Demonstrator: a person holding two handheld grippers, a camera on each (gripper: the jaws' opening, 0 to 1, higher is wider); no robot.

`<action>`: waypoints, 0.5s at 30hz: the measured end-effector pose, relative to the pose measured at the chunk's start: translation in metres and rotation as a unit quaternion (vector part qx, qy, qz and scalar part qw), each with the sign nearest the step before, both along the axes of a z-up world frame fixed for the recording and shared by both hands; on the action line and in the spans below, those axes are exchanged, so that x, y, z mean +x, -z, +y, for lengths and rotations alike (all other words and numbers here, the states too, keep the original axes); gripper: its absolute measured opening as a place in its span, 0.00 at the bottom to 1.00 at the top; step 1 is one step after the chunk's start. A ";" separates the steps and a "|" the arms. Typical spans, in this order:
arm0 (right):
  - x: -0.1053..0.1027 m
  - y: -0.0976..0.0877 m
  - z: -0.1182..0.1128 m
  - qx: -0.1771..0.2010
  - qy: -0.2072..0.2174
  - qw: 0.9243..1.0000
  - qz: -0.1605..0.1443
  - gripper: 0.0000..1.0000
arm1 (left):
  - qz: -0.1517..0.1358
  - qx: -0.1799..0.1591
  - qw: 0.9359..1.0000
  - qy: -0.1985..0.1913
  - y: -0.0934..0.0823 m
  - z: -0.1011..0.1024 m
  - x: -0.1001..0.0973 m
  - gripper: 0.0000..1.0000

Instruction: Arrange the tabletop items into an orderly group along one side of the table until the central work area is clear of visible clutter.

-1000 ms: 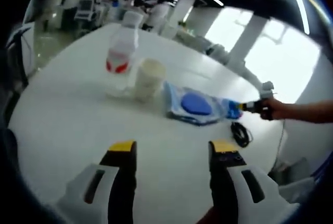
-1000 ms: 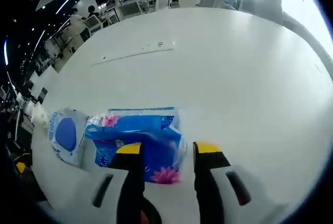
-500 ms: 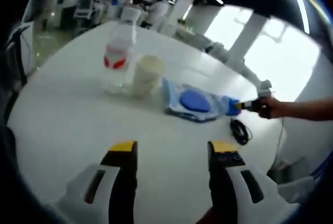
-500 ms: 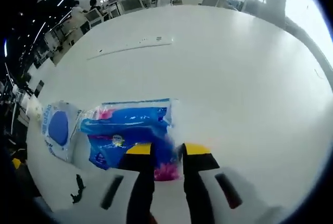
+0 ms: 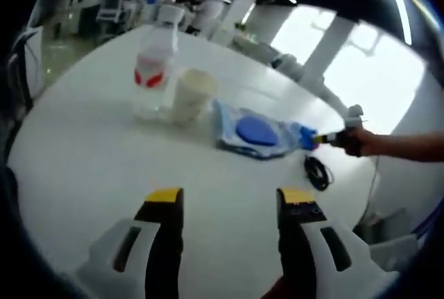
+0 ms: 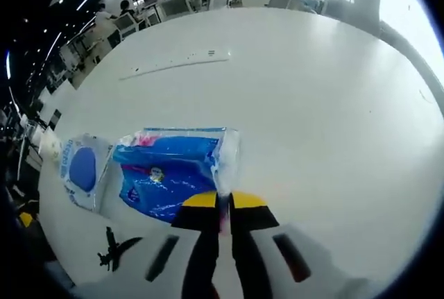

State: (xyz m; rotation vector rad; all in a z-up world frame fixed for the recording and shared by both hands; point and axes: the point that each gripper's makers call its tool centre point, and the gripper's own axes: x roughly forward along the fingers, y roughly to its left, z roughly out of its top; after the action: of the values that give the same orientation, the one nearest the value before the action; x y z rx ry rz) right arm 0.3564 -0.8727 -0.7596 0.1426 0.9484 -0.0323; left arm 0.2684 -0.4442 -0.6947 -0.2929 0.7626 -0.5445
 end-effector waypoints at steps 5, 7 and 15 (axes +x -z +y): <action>-0.002 -0.002 0.004 -0.005 -0.012 1.000 0.000 0.02 | 0.001 0.002 1.000 0.003 0.001 0.000 -0.002 0.51; -0.003 -0.003 0.004 -0.003 -0.014 1.000 0.000 0.02 | 0.002 0.002 1.000 0.002 0.001 0.000 -0.002 0.51; -0.007 -0.008 0.004 0.007 -0.013 1.000 -0.011 0.02 | 0.004 0.001 1.000 0.004 0.002 -0.002 -0.002 0.50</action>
State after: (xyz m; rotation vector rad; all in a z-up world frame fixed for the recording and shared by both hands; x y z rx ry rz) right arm 0.3494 -0.8684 -0.7515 0.1430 0.9290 -0.0003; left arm 0.2662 -0.4460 -0.6964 -0.2893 0.7731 -0.5509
